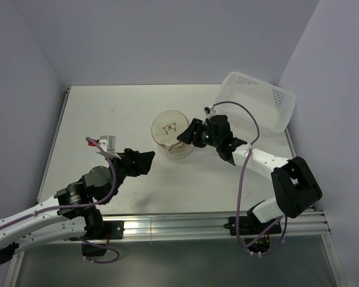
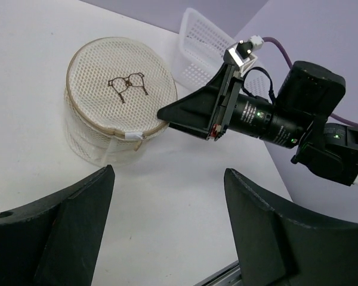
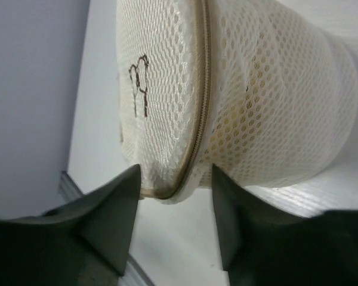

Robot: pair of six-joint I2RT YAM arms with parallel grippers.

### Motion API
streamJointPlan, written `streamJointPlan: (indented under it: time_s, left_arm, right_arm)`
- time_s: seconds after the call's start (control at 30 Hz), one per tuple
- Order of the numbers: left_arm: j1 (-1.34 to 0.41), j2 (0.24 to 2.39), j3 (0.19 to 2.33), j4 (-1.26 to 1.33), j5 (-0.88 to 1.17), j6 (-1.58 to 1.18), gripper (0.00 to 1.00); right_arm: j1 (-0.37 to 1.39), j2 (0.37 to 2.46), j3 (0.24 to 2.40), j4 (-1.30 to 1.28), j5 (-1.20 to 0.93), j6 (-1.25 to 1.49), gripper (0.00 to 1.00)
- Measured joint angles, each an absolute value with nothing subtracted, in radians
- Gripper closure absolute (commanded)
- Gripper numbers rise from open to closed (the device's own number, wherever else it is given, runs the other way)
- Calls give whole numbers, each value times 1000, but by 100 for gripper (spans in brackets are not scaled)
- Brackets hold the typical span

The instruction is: Place the bra in the laundry bag and zip it closed

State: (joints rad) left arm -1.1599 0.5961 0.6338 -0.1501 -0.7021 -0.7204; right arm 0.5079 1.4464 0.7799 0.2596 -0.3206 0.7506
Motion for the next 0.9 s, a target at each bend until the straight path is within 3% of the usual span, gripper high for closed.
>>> streamJointPlan:
  time_s: [0.03,0.07,0.1,0.23,0.43,0.67,0.9]
  left_arm:
    - [-1160,596,643,-154,-702,-717,18]
    - [-1160,597,651,-160,-702,-713,18]
    - [-1160,599,659,-170,-702,-708,15]
    - [-1160,599,681,-209,-701,-690,1]
    - [-1160,565,713,-285,-697,-683,1]
    - [-1160,436,711,-389,-720,-730,1]
    - [-1160,325,651,-448,-745,-803,2]
  right_arm:
    - [508,1446,780,253,-313,744,29]
    - [508,1441,780,244,-303,738,7]
    - [508,1433,780,223,-287,737,1]
    - [508,1338,780,144,-223,705,0]
    - [508,1003,752,68,-85,635,0]
    - [510,484,519,59,125,603,0]
    - [510,455,418,35,190,613,0]
